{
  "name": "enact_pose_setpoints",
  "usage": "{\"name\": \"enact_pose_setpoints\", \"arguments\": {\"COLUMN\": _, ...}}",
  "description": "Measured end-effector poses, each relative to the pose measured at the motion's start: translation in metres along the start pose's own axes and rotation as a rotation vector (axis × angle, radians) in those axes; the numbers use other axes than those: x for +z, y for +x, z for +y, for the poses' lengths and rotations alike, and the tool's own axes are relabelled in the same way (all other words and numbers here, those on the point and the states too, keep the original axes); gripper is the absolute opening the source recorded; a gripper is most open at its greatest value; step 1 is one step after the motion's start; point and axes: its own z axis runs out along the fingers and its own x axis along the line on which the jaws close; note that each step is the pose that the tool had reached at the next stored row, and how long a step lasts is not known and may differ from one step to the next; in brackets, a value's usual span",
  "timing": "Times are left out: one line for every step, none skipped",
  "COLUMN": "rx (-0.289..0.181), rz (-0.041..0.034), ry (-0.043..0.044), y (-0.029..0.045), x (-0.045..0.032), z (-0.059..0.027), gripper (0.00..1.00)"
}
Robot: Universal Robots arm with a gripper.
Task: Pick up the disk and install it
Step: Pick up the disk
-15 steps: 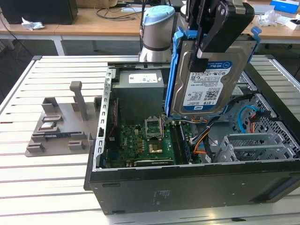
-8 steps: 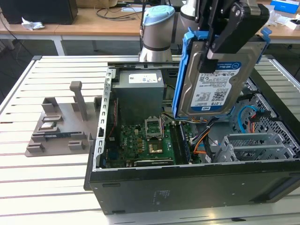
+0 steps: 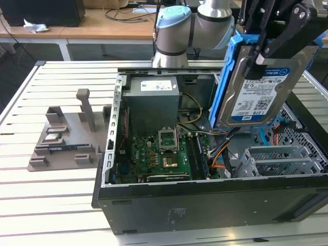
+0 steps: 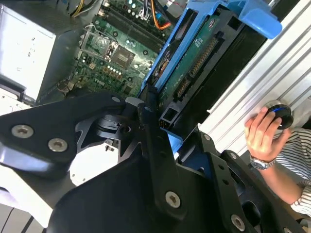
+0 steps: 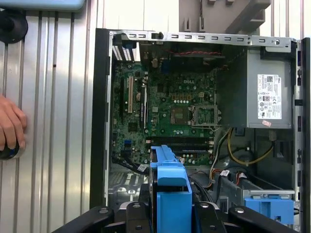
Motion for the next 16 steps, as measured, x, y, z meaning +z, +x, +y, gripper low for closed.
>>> {"name": "enact_pose_setpoints", "arguments": {"rx": 0.000, "rz": 0.0001, "ry": 0.0000, "y": 0.0000, "x": -0.0002, "z": -0.0036, "gripper": 0.37}}
{"name": "enact_pose_setpoints", "arguments": {"rx": 0.000, "rz": 0.0001, "ry": 0.0000, "y": 0.0001, "x": -0.0004, "z": -0.0076, "gripper": 0.37}}
{"name": "enact_pose_setpoints", "arguments": {"rx": 0.000, "rz": 0.0001, "ry": 0.0000, "y": 0.0002, "x": -0.0006, "z": -0.0110, "gripper": 0.37}}
{"name": "enact_pose_setpoints", "arguments": {"rx": 0.000, "rz": 0.0001, "ry": 0.0000, "y": 0.0003, "x": -0.0008, "z": -0.0167, "gripper": 0.37}}
{"name": "enact_pose_setpoints", "arguments": {"rx": 0.000, "rz": 0.0001, "ry": 0.0000, "y": 0.0004, "x": -0.0010, "z": -0.0194, "gripper": 0.37}}
{"name": "enact_pose_setpoints", "arguments": {"rx": 0.000, "rz": 0.0001, "ry": 0.0000, "y": 0.0004, "x": -0.0011, "z": -0.0216, "gripper": 0.37}}
{"name": "enact_pose_setpoints", "arguments": {"rx": 0.000, "rz": 0.0000, "ry": 0.0000, "y": 0.0005, "x": -0.0012, "z": -0.0249, "gripper": 0.37}}
{"name": "enact_pose_setpoints", "arguments": {"rx": 0.000, "rz": 0.0001, "ry": -0.0001, "y": 0.0006, "x": -0.0014, "z": -0.0272, "gripper": 0.37}}
{"name": "enact_pose_setpoints", "arguments": {"rx": 0.000, "rz": 0.0002, "ry": 0.0000, "y": 0.0006, "x": -0.0015, "z": -0.0297, "gripper": 0.37}}
{"name": "enact_pose_setpoints", "arguments": {"rx": 0.000, "rz": 0.0001, "ry": -0.0001, "y": 0.0007, "x": -0.0016, "z": -0.0330, "gripper": 0.37}}
{"name": "enact_pose_setpoints", "arguments": {"rx": 0.000, "rz": 0.0001, "ry": 0.0000, "y": 0.0007, "x": -0.0017, "z": -0.0352, "gripper": 0.37}}
{"name": "enact_pose_setpoints", "arguments": {"rx": 0.000, "rz": 0.0001, "ry": 0.0000, "y": 0.0008, "x": -0.0019, "z": -0.0381, "gripper": 0.37}}
{"name": "enact_pose_setpoints", "arguments": {"rx": 0.000, "rz": 0.0001, "ry": 0.0000, "y": 0.0009, "x": -0.0020, "z": -0.0399, "gripper": 0.37}}
{"name": "enact_pose_setpoints", "arguments": {"rx": 0.000, "rz": 0.0001, "ry": 0.0000, "y": 0.0009, "x": -0.0021, "z": -0.0428, "gripper": 0.37}}
{"name": "enact_pose_setpoints", "arguments": {"rx": 0.000, "rz": 0.0001, "ry": 0.0000, "y": 0.0009, "x": -0.0022, "z": -0.0443, "gripper": 0.37}}
{"name": "enact_pose_setpoints", "arguments": {"rx": 0.000, "rz": 0.0001, "ry": 0.0000, "y": 0.0010, "x": -0.0024, "z": -0.0480, "gripper": 0.37}}
